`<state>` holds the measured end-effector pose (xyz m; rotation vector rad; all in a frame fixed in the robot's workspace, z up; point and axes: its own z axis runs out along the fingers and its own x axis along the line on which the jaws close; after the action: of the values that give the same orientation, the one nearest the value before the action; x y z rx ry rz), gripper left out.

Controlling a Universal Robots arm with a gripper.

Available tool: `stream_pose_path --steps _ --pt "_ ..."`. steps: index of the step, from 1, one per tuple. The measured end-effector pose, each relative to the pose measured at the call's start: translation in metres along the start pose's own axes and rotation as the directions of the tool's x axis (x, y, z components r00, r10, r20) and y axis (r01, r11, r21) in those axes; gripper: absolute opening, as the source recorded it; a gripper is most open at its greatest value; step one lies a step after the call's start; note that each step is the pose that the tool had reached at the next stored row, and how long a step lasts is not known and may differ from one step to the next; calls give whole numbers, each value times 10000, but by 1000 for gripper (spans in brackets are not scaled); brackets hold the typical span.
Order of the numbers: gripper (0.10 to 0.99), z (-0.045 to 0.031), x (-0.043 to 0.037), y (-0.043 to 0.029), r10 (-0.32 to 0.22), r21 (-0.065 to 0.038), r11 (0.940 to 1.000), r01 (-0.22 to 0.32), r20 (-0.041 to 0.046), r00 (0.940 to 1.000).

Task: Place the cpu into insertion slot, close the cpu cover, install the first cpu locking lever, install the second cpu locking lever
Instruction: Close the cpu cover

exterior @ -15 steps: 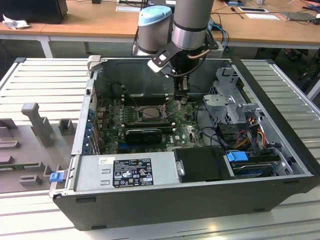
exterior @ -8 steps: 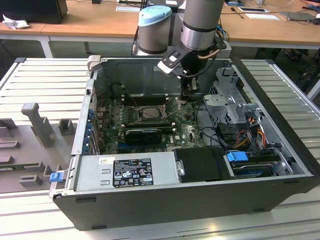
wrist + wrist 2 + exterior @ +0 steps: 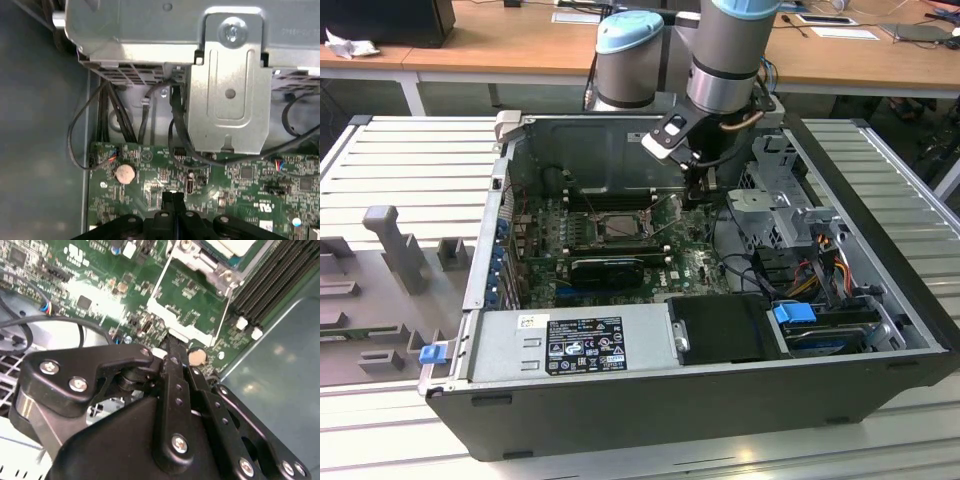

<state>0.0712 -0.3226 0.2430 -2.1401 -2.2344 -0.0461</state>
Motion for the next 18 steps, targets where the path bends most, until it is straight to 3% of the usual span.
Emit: stream_pose_path --steps 1,2,4,9,13,16,18 --pt "106 -3 0 0 5 100 9999 -5 -3 10000" --pt "106 -14 -1 -1 6 116 9999 -6 1 10000" --pt "106 -26 2 -15 6 115 9999 -6 -6 10000" --pt "106 -26 7 -148 6 116 9999 -6 -4 10000" --pt "106 -25 10 -203 1 115 9999 -1 -5 10000" --pt "106 -24 14 -297 0 114 9999 0 -5 10000" --pt "106 -16 20 -452 2 107 9999 -2 -4 10000"
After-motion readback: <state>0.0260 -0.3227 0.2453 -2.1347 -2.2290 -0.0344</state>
